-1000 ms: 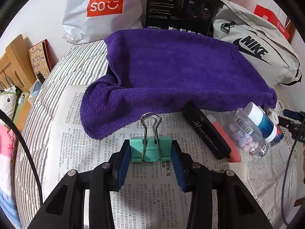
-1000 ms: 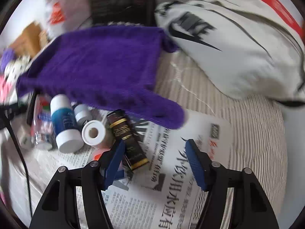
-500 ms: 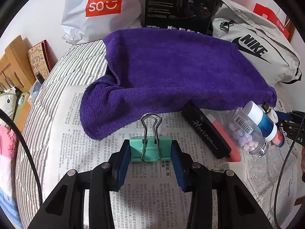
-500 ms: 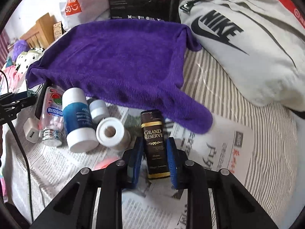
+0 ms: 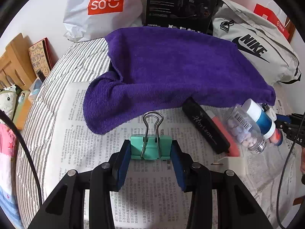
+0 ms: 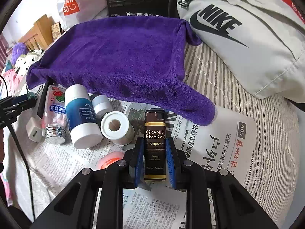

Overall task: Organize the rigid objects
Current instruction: 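Carry the clip onto the purple towel and release while the right tool sets the bottle there, then grasp the white charger plug with the left tool while the right tool grasps the Vaseline tin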

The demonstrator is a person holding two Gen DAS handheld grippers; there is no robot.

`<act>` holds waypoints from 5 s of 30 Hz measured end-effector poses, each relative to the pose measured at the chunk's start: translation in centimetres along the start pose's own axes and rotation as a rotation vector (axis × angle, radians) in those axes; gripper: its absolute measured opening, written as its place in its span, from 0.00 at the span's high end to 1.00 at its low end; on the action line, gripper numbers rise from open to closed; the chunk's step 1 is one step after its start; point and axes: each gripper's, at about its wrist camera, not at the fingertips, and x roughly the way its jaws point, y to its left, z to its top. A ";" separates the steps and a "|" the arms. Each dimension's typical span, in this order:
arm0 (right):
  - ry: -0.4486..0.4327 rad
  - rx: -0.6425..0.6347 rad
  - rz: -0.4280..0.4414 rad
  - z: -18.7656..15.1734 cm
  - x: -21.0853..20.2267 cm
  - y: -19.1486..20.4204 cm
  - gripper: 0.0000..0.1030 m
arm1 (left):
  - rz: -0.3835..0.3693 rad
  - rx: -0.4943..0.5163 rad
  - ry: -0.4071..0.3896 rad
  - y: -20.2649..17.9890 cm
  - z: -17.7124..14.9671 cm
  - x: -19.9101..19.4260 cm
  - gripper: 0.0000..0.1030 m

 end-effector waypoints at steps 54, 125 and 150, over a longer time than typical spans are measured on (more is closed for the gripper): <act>-0.075 -0.004 0.083 14.8 3.0 0.5 0.77 | -0.122 0.047 -0.065 0.7 15.5 3.1 0.62; -0.064 0.239 0.093 -4.5 -7.3 0.2 0.53 | -0.087 0.236 0.018 -5.6 -1.6 -2.0 0.35; -0.079 0.042 0.104 -3.1 -1.4 1.6 0.64 | -0.121 0.230 0.043 -5.2 -1.8 -0.3 0.60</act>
